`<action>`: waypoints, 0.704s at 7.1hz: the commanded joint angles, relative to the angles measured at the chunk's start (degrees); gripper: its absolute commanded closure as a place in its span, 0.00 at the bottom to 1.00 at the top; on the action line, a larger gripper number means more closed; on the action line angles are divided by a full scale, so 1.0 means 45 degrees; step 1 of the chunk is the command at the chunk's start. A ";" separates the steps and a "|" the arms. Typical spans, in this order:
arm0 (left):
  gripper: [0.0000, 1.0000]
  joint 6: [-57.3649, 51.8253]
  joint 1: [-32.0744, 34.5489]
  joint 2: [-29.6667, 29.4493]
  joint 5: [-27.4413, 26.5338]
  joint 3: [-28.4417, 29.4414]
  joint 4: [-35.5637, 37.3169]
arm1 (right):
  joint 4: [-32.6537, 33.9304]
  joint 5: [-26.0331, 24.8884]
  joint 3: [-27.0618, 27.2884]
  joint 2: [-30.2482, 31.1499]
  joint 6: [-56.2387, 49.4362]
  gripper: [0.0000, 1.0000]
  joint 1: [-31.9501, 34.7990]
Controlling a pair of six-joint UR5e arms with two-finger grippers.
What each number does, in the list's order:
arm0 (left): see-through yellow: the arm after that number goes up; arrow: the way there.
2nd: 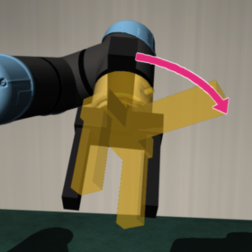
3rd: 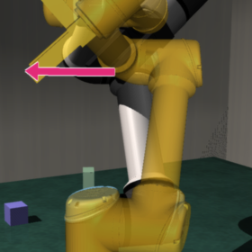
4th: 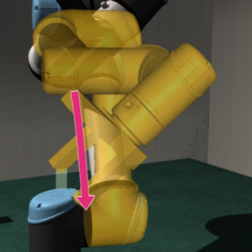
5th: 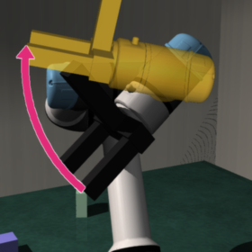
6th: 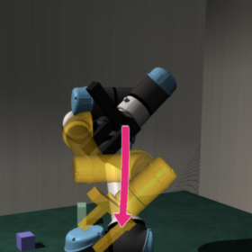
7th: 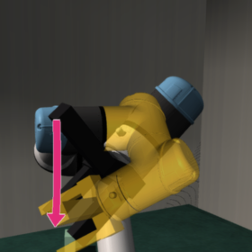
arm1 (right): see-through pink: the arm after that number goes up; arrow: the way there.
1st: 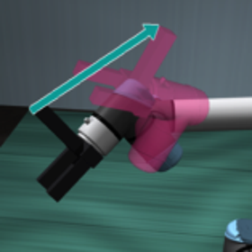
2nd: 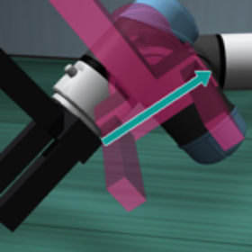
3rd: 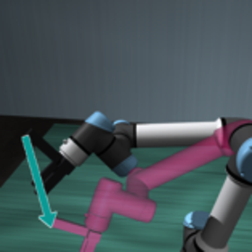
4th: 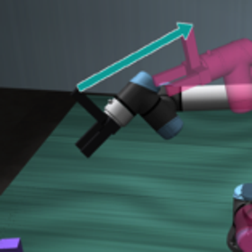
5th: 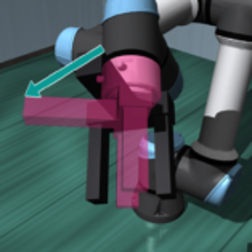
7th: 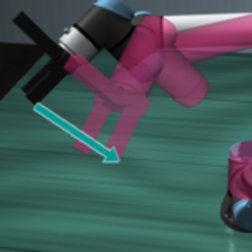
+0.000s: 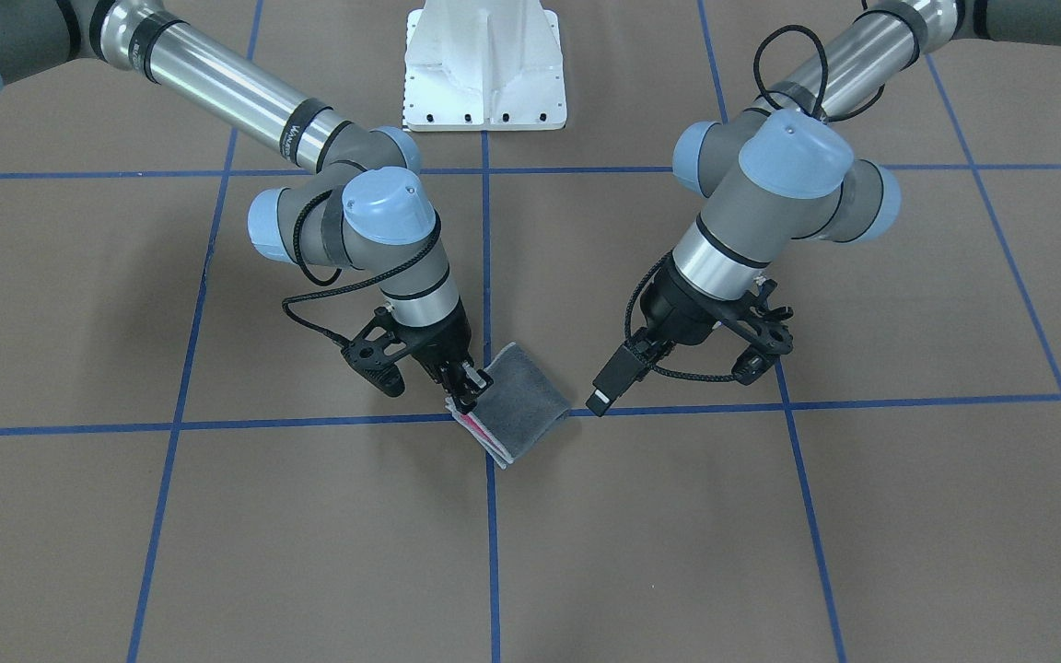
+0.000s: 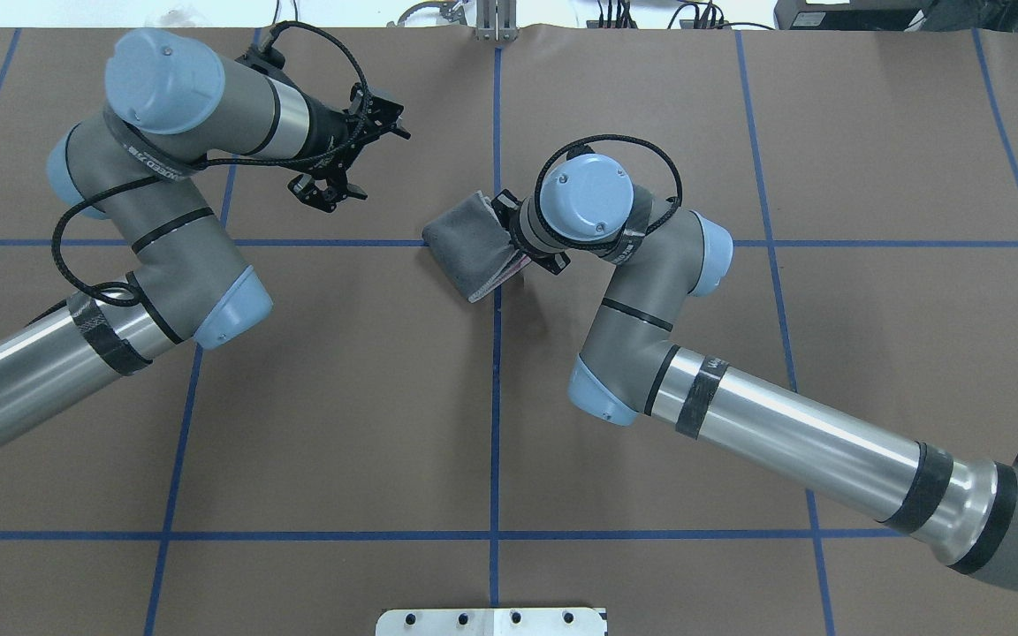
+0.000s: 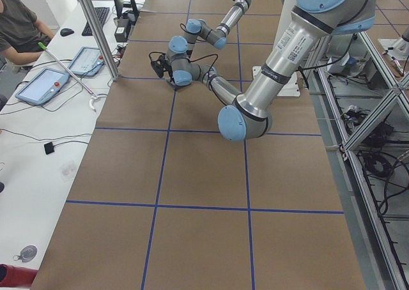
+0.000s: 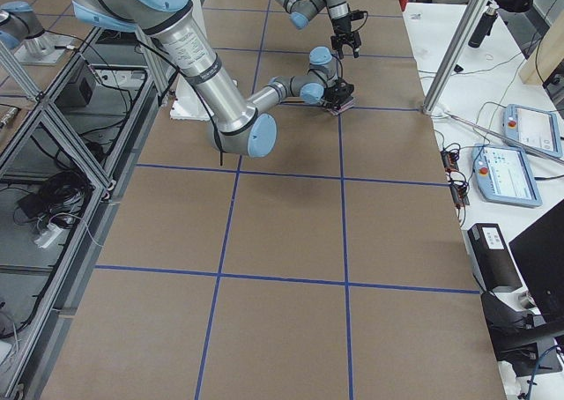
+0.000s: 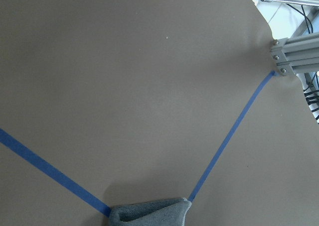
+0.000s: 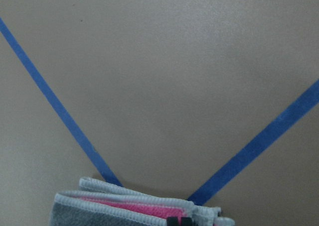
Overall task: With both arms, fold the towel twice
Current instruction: 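Grasp the folded towel's edge nearest the right gripper and hold it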
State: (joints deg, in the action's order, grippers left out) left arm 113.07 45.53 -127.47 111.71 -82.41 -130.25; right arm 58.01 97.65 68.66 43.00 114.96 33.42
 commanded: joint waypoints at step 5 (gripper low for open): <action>0.00 0.0166 -0.1091 -0.1087 -0.1772 0.1690 -0.1126 | 0.0040 0.0000 0.0153 0.0151 0.0000 1.00 0.0014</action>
State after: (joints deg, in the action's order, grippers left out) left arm 113.72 42.30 -131.74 106.50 -76.59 -132.55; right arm 58.16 97.69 69.28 43.59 114.96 33.48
